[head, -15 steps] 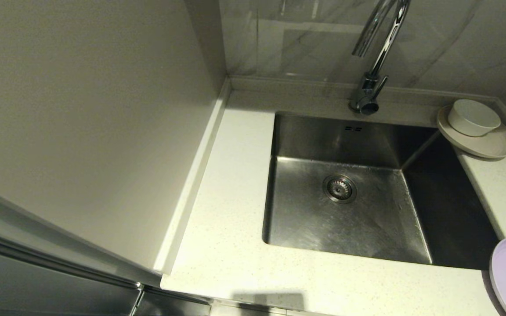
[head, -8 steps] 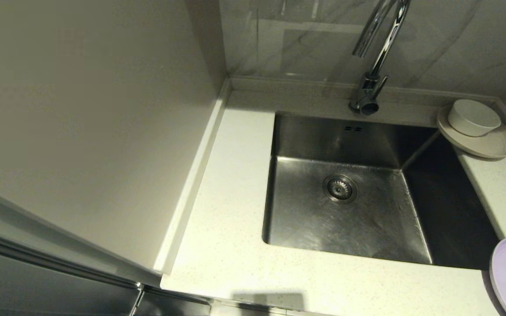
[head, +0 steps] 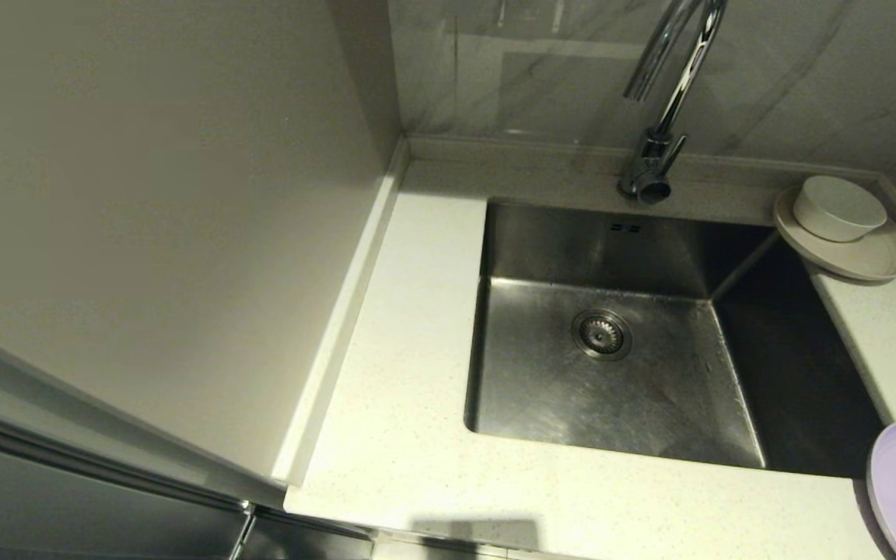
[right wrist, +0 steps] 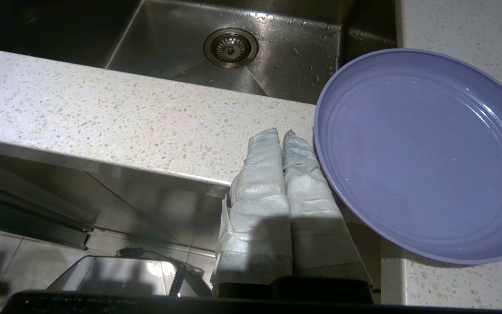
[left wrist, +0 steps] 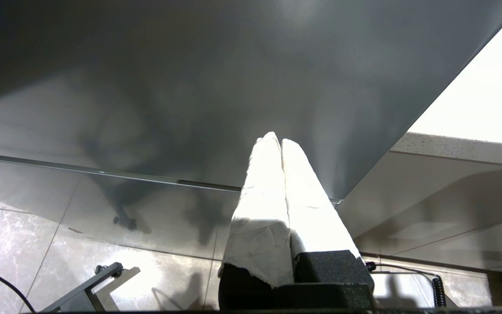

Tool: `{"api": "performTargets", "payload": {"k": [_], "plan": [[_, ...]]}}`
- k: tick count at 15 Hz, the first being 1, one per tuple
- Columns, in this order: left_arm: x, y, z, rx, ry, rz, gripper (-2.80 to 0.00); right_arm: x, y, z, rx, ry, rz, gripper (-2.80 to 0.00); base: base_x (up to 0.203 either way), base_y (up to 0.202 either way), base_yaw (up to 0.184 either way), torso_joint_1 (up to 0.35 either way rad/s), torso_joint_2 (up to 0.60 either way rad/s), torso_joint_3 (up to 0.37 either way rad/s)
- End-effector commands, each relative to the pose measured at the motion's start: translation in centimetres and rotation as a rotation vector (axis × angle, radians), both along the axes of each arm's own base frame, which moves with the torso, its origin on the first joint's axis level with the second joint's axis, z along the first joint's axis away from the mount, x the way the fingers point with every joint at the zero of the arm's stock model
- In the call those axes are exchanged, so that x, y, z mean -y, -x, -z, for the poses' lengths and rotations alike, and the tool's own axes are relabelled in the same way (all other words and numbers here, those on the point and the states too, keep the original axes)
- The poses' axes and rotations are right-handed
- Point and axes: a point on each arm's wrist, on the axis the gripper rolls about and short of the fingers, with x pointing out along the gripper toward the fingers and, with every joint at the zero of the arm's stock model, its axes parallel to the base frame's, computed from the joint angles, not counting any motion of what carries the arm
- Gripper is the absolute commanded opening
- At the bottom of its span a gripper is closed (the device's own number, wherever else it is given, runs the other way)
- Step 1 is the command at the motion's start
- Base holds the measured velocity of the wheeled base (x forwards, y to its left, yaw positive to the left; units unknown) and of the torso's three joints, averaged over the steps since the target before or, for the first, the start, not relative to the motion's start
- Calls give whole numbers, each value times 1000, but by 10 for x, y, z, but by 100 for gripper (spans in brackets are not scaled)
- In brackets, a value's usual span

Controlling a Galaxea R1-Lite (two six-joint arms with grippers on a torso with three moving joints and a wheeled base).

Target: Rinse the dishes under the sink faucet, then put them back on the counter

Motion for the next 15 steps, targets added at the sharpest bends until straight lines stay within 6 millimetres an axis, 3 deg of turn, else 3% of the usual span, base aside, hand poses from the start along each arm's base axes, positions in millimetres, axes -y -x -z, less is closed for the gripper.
{"api": "performTargets", "payload": {"k": [1,15], "plan": [[0,0,0,3,1,0,-280,0,0,0,-3,0,-1,-280,0,0,0,0,0,0],[0,0,0,3,1,0,-280,0,0,0,-4,0,1,-280,0,0,0,0,0,0]]}}
